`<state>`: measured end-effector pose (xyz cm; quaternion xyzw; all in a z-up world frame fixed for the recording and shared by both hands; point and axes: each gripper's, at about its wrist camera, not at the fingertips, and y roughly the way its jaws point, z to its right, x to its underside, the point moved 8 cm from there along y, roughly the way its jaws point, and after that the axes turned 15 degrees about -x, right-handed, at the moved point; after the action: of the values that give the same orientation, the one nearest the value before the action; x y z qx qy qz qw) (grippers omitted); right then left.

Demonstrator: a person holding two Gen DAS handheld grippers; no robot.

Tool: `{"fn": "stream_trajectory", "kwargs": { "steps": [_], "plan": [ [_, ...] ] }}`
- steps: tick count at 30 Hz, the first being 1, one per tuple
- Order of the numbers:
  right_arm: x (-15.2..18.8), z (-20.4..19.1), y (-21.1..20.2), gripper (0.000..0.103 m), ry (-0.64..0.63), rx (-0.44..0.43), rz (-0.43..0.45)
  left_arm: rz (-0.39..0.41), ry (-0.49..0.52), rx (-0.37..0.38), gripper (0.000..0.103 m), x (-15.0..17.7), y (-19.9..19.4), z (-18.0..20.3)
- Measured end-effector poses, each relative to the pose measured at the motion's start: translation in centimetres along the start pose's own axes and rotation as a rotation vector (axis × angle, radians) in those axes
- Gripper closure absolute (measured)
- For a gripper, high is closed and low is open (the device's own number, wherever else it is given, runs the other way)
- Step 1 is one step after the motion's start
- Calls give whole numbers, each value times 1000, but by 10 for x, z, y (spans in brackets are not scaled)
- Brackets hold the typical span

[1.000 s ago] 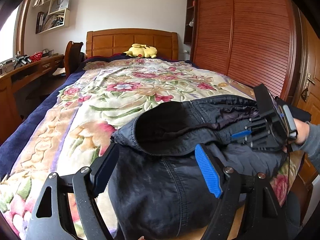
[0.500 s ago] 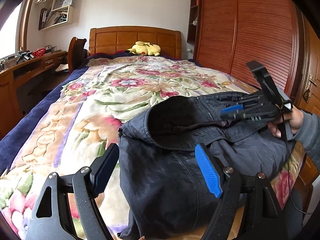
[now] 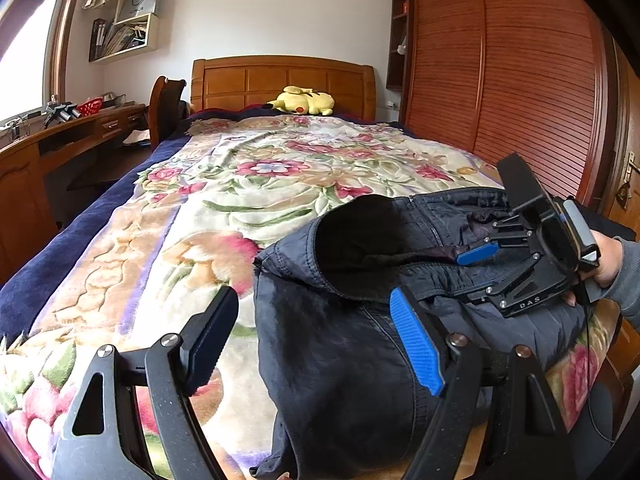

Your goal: Fold large clothes

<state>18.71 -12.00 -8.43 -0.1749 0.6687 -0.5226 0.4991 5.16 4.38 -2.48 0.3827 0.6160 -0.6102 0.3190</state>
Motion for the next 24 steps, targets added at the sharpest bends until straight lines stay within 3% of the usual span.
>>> {"fn": "stream_trajectory", "kwargs": {
  "steps": [1, 2, 4, 11, 14, 18, 20, 21, 22, 24],
  "plan": [
    [-1, 2, 2, 63, -5, 13, 0, -1, -2, 0, 24, 0, 1, 0],
    [-7, 3, 4, 69, -12, 19, -1, -3, -3, 0, 24, 1, 1, -1],
    [-12, 10, 5, 102, -25, 80, -5, -3, -4, -2, 24, 2, 1, -2],
    [-44, 58, -2, 102, 14, 228, 44, -1, -6, 8, 24, 4, 1, -1],
    [-56, 70, -7, 102, 63, 201, 85, -4, -6, 11, 24, 4, 2, -2],
    [-61, 46, -4, 101, 60, 92, 135, -3, -4, 9, 24, 5, 3, -4],
    [-57, 27, 1, 83, 44, 24, 136, -3, -8, 12, 24, 4, 3, -4],
    [-54, 17, 7, 56, 38, -4, 125, -2, -10, 12, 24, 4, 4, -4],
    [-50, 5, 13, 40, 28, -30, 110, -1, -10, 11, 24, 3, 4, -4],
    [-42, -18, 19, 38, -5, -67, 94, 0, -11, 10, 24, 3, 3, -5]
  ]
}}
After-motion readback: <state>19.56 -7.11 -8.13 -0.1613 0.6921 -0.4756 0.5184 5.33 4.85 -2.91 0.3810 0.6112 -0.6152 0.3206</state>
